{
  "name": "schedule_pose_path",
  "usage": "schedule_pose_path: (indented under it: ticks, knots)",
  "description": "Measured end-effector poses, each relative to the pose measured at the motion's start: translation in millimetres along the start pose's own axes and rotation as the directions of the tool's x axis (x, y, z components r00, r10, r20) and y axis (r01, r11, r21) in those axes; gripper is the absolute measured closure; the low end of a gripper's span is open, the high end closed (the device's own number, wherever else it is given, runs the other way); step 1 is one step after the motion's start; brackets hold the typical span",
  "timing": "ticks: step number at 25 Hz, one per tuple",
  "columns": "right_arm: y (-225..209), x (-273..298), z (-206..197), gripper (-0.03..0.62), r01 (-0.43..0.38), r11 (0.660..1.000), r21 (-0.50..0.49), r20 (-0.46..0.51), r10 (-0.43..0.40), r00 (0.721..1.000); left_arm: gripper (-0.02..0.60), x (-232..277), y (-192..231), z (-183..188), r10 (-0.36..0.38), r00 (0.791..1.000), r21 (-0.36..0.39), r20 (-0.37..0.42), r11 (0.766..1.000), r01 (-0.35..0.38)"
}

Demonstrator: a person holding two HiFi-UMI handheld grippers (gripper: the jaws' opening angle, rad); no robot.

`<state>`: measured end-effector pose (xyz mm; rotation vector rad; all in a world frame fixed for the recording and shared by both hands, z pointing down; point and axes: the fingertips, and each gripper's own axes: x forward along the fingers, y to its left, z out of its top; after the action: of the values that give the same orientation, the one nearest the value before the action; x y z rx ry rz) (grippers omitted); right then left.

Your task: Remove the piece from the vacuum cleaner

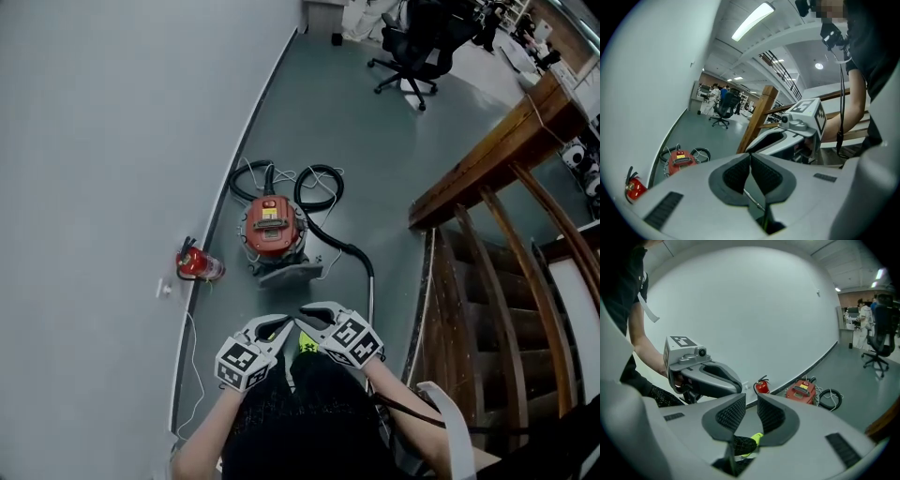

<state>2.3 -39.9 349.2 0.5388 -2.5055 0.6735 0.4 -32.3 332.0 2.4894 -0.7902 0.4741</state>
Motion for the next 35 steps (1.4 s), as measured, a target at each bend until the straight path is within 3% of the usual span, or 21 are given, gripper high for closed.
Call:
schedule_pose_path:
  ticks: [11,24,35]
  knots:
    - [-25.5,29.5,-1.6,0.522,0.082,0.996,0.034,-0.007,-0.082,0.997,0.574,15.7,35.4,-9.0,-0.094,0.994,0.044,-0.058,0.994,0.097]
    - [-70.9,82.0,-41.3,0.520,0.096,0.994,0.052,-0.062,-0.093,0.994,0.528,56.8,89.8,-55.0,-0.093,0.988,0.053,-0.120,0.994,0.100]
    - [-119.6,122.7,-91.6,0.482,0.108,0.993,0.042,-0.124,-0.102,0.987,0.482,106.1,129.3,-106.6,-0.089,0.979,0.064,-0.186,0.993,0.102]
